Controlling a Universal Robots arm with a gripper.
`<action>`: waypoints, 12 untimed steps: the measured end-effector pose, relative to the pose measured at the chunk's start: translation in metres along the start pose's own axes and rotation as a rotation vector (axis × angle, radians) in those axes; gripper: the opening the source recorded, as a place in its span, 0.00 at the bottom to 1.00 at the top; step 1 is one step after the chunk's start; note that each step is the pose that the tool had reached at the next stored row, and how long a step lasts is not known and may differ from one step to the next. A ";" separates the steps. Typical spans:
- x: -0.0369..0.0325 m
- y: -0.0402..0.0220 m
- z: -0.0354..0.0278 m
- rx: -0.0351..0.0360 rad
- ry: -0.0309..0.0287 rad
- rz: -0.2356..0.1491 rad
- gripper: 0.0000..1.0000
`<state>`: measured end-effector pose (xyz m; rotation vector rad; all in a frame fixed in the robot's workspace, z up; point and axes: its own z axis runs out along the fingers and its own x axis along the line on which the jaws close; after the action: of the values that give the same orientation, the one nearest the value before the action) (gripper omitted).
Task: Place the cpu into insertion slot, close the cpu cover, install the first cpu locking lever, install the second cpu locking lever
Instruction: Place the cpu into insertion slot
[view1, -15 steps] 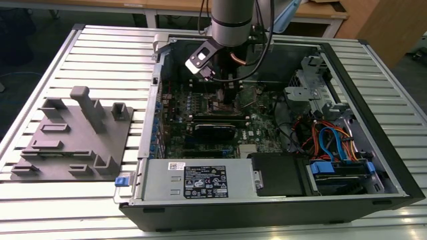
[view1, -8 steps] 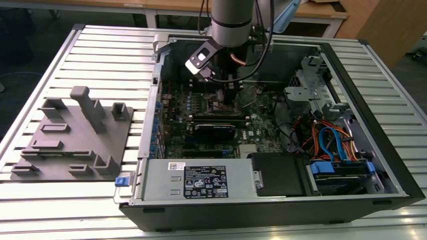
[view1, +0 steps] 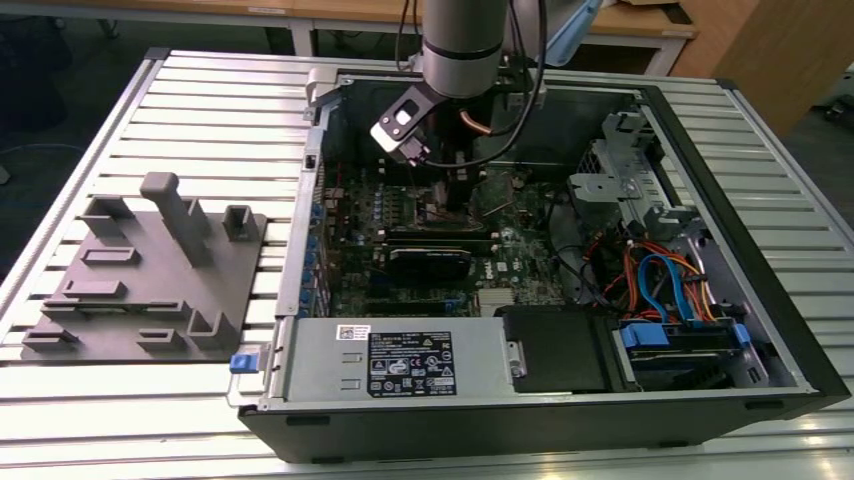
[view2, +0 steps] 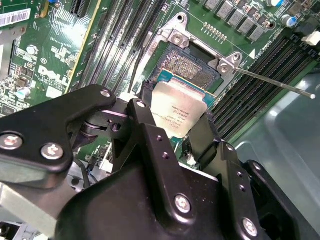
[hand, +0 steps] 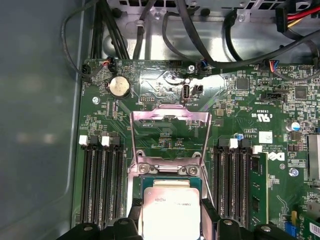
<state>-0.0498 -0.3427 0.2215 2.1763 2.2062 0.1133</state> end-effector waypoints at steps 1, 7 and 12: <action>0.0000 -0.0001 0.0008 -0.0001 0.0000 0.000 0.54; 0.0004 -0.0008 0.0043 0.0002 0.0000 0.001 0.54; 0.0006 -0.0030 0.0103 -0.0002 -0.0018 0.023 0.54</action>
<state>-0.0519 -0.3419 0.2111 2.2015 2.1802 0.1124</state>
